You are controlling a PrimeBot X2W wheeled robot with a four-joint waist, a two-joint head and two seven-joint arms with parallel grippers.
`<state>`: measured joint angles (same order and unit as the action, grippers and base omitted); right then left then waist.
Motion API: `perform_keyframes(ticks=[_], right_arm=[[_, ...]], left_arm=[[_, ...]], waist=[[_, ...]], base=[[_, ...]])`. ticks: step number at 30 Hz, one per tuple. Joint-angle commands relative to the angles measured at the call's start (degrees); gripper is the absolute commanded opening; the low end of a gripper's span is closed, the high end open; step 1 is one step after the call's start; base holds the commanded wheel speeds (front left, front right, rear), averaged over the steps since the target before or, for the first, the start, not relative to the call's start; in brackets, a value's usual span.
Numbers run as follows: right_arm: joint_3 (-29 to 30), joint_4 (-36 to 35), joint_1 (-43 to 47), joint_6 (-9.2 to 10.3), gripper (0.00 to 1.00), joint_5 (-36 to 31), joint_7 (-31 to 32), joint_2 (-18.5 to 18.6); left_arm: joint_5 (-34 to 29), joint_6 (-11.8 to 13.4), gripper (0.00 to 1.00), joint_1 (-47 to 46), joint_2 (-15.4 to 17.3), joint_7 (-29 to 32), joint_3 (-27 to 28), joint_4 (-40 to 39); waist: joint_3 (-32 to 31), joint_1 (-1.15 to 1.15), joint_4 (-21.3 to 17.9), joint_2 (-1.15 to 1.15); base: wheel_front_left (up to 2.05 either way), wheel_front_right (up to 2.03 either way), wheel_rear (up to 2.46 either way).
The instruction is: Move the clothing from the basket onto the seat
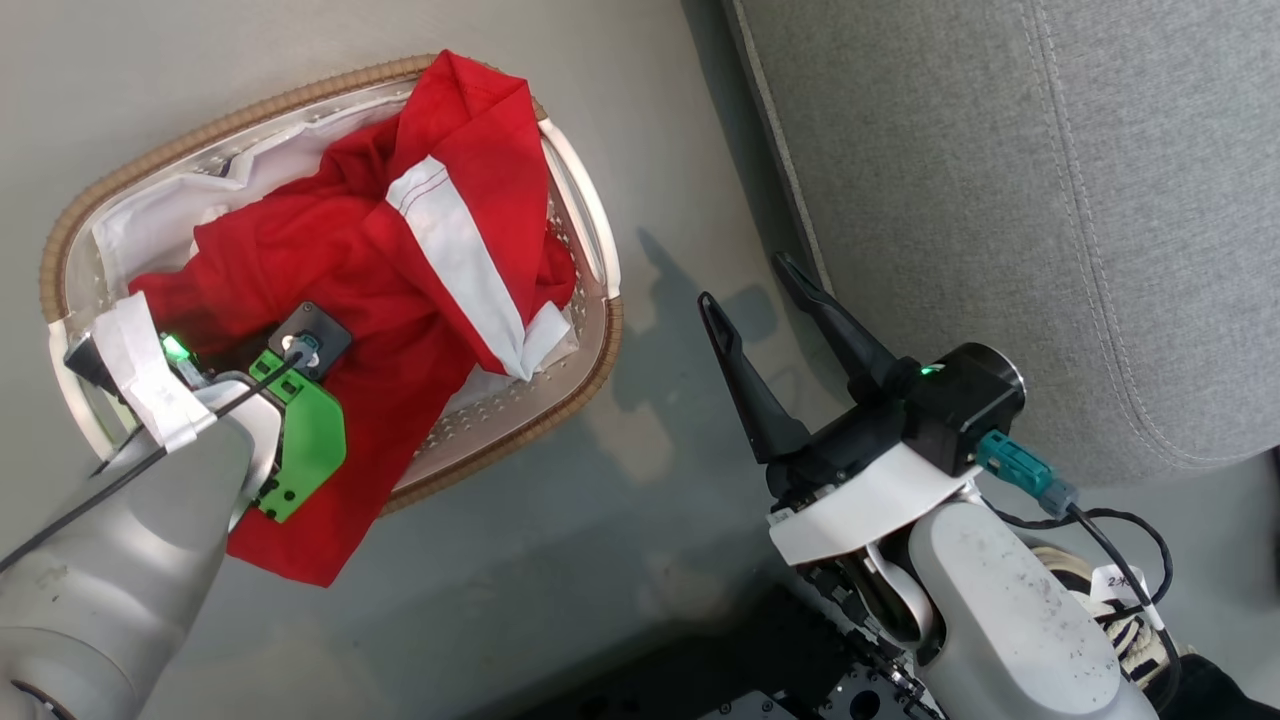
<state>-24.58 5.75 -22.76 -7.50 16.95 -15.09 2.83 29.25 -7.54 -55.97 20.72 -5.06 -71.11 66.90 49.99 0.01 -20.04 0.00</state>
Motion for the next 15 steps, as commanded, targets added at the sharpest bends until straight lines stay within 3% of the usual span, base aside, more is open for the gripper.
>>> perform_keyframes(ticks=[1,10,15], right_arm=[[0.0,0.2,-0.1,0.02,1.00,0.4,-0.1,0.2],[2.0,2.1,1.2,0.02,1.00,-0.3,-0.1,0.2],[2.9,3.7,2.3,0.02,1.00,-1.0,-0.1,0.2]], left_arm=[[1.5,0.1,0.00,1.2,0.3,0.3,-0.3,-0.4],[7.4,0.1,0.00,5.1,0.7,-8.5,-1.0,-4.8],[10.0,0.1,0.00,7.5,-0.3,-10.1,-0.1,-7.7]], waist=[[-0.8,-0.01,-0.1,0.00],[-7.3,-0.01,1.7,0.00],[-12.4,-0.01,4.1,0.00]], base=[[0.00,0.00,0.00],[0.00,0.00,0.00],[0.00,0.00,0.00]])
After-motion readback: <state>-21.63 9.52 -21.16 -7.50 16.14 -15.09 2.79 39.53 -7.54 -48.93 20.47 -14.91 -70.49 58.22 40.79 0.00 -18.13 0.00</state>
